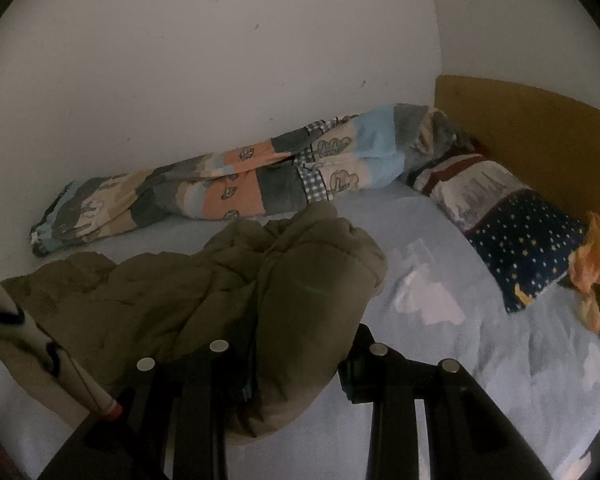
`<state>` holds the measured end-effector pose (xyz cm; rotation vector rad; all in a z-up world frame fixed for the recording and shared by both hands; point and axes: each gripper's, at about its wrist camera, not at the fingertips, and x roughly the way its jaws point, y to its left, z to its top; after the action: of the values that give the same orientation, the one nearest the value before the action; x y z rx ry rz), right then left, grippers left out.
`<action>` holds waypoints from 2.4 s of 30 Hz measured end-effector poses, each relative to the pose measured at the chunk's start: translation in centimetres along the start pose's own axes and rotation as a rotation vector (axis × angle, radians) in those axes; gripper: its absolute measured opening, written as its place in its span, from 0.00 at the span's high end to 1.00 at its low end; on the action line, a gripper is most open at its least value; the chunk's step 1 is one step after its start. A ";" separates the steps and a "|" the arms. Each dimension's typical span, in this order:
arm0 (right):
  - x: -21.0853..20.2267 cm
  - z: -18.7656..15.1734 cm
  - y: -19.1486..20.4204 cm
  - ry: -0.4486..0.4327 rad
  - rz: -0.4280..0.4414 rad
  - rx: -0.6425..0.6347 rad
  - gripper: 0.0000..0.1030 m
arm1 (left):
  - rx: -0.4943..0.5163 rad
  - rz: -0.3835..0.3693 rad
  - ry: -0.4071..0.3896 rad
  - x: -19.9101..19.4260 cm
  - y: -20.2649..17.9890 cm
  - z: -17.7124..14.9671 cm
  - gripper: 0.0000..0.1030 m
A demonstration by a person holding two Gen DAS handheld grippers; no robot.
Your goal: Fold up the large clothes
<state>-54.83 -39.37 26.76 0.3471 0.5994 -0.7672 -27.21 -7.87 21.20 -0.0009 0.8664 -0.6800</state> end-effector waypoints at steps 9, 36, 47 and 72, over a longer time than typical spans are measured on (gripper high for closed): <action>0.6 -8.0 -2.6 0.280 -0.003 0.214 0.67 | -0.315 -0.029 0.286 3.4 6.4 -7.3 0.42; 4.6 -6.4 4.0 0.251 0.097 -0.040 0.57 | 0.269 -0.004 0.149 6.3 -9.8 -6.3 0.35; 12.1 -9.4 2.9 0.456 0.088 0.004 0.57 | 0.307 0.092 0.208 10.1 -10.9 -5.5 0.27; 14.7 -3.7 4.9 0.288 0.027 0.068 0.49 | 0.247 0.177 0.090 10.5 -8.7 -1.3 0.26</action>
<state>-44.30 -42.19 15.20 0.5324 0.8386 -0.7181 -28.17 -20.22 15.24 0.3270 0.8521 -0.6199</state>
